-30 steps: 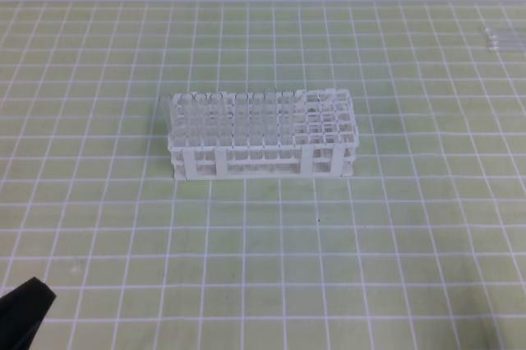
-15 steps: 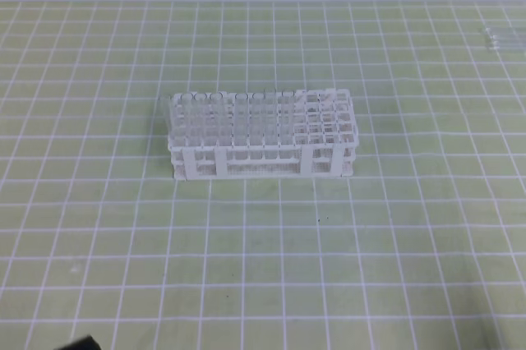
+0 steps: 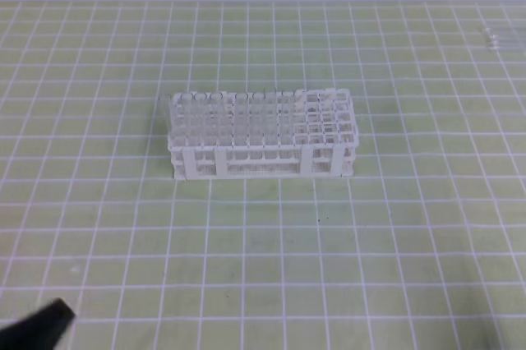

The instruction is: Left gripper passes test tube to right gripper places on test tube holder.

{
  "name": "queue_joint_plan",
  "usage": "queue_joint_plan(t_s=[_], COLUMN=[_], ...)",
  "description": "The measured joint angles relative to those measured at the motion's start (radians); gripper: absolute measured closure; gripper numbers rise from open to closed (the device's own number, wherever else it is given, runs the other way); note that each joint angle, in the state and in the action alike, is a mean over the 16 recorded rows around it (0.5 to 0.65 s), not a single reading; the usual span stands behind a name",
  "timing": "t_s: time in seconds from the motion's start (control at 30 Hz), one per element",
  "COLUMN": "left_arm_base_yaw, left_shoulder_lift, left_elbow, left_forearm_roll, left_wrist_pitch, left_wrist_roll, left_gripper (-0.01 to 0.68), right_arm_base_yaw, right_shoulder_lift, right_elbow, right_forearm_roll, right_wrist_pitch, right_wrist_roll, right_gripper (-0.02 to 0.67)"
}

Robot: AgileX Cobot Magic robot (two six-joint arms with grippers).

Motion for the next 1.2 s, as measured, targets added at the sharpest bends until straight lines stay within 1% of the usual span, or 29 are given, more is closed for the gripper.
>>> queue_joint_plan(t_s=[0.13, 0.33, 0.43, 0.53, 0.67, 0.73, 0.97, 1.2], left_arm_base_yaw=[0.15, 0.398, 0.489, 0.551, 0.597, 0.607, 0.61, 0.612], left_shoulder_lift=[-0.003, -0.009, -0.011, -0.015, -0.021, -0.024, -0.026, -0.026], left_elbow=[0.001, 0.003, 0.002, 0.003, 0.004, 0.005, 0.003, 0.003], left_forearm_roll=[0.023, 0.023, 0.023, 0.023, 0.029, 0.032, 0.042, 0.046], left_wrist_pitch=[0.0, 0.037, 0.066, 0.101, 0.152, 0.179, 0.259, 0.287], left_wrist_roll=[-0.033, -0.084, -0.098, -0.105, -0.107, -0.107, -0.107, -0.106], left_gripper=[0.675, 0.675, 0.675, 0.675, 0.675, 0.675, 0.675, 0.675], right_arm_base_yaw=[0.0, 0.0, 0.0, 0.0, 0.0, 0.0, 0.0, 0.0], right_shoulder_lift=[0.0, 0.0, 0.0, 0.0, 0.0, 0.0, 0.001, 0.002], right_elbow=[0.0, 0.0, 0.0, 0.0, 0.0, 0.0, 0.0, 0.0], right_forearm_roll=[0.0, 0.0, 0.0, 0.0, 0.0, 0.0, 0.0, 0.0], right_wrist_pitch=[0.0, -0.001, -0.001, -0.001, -0.002, -0.002, -0.002, -0.002], right_wrist_roll=[0.0, 0.0, 0.0, 0.0, 0.0, 0.0, 0.0, 0.0], right_gripper=[0.665, 0.665, 0.665, 0.665, 0.665, 0.665, 0.665, 0.665])
